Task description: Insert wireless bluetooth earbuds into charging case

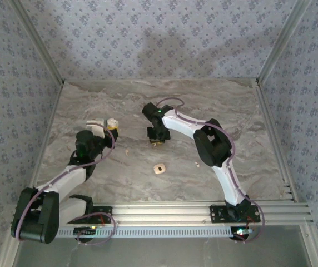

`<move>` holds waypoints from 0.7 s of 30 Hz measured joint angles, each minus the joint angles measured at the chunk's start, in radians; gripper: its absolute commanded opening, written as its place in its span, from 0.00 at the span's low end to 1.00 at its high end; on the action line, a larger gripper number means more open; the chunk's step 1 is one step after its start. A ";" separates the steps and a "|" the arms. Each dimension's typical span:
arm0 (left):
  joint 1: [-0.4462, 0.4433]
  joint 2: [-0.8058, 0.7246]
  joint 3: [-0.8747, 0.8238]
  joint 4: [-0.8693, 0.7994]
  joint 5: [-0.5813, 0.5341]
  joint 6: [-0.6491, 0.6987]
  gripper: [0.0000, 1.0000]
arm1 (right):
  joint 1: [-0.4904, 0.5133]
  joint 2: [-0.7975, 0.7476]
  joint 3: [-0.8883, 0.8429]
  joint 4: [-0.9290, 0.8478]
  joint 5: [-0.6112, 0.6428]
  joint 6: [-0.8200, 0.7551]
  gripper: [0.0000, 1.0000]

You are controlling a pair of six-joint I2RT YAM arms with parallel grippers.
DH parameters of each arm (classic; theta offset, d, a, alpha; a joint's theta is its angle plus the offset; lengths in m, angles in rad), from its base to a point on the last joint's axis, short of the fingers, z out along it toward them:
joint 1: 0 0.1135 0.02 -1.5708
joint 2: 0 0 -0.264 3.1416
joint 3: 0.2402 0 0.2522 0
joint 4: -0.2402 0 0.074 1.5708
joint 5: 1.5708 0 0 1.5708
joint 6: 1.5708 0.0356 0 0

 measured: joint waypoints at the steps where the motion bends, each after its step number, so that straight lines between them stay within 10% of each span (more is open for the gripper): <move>1: -0.003 0.008 0.003 0.002 0.011 0.005 0.13 | -0.003 -0.027 -0.042 0.031 0.000 0.000 0.20; 21: -0.241 0.327 0.147 0.154 0.277 0.175 0.13 | -0.042 -0.787 -0.705 0.477 0.105 -0.167 0.20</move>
